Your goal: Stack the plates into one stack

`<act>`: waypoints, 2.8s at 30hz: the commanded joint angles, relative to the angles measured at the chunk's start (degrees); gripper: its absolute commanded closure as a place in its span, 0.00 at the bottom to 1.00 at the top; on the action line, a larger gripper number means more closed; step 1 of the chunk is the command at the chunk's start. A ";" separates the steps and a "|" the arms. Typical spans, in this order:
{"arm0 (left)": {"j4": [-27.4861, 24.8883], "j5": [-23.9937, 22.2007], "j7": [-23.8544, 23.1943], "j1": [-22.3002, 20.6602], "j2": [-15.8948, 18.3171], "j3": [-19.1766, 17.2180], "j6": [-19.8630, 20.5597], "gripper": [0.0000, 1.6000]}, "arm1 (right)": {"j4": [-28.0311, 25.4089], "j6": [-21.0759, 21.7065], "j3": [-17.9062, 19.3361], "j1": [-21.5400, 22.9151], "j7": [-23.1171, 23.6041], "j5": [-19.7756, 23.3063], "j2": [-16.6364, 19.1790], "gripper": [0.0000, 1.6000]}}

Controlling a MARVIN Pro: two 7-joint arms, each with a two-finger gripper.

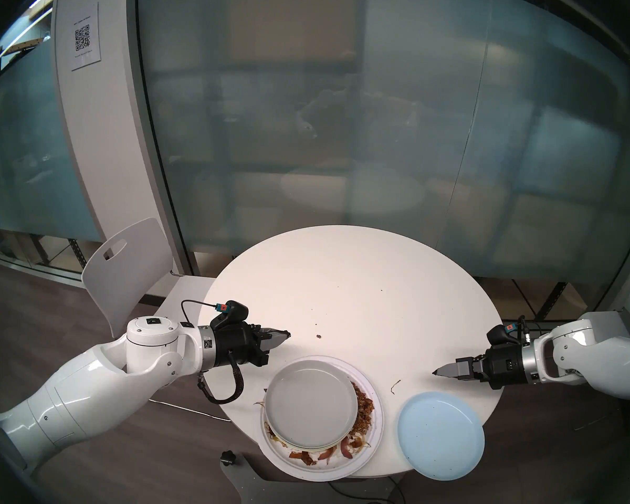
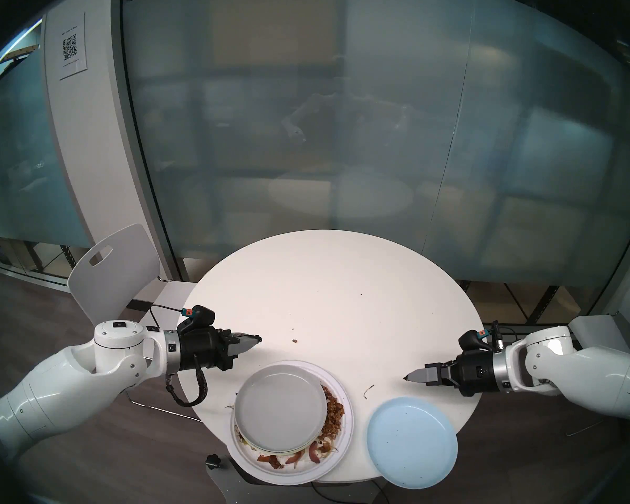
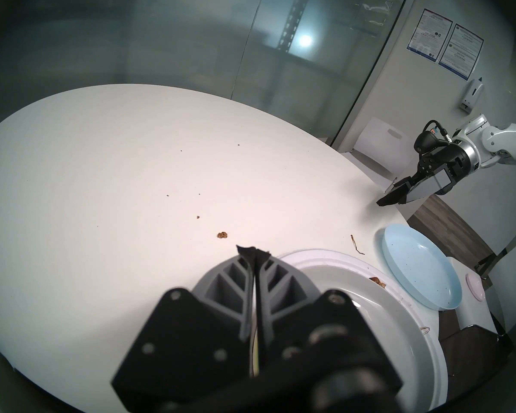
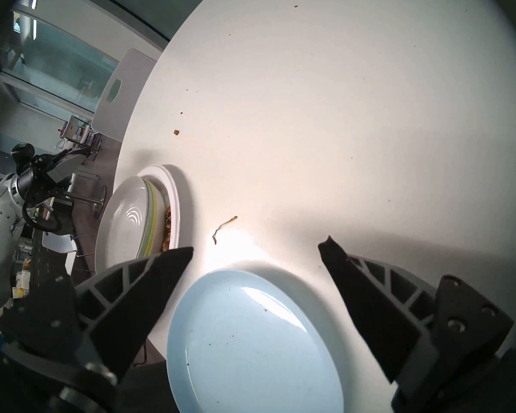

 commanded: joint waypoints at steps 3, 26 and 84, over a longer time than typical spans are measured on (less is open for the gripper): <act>-0.55 -0.05 -0.06 -0.47 -0.02 -0.39 -0.20 0.80 | 0.72 1.79 2.10 -2.62 1.82 -1.16 0.60 0.00; -0.48 -0.05 -0.07 -0.53 -0.02 -0.30 -0.19 0.80 | 2.32 6.58 6.68 -7.05 4.71 -6.87 0.73 0.00; -0.54 -0.08 -0.07 -0.66 0.04 -0.22 -0.22 0.80 | -0.78 17.27 21.25 -19.08 6.72 -19.16 0.34 1.00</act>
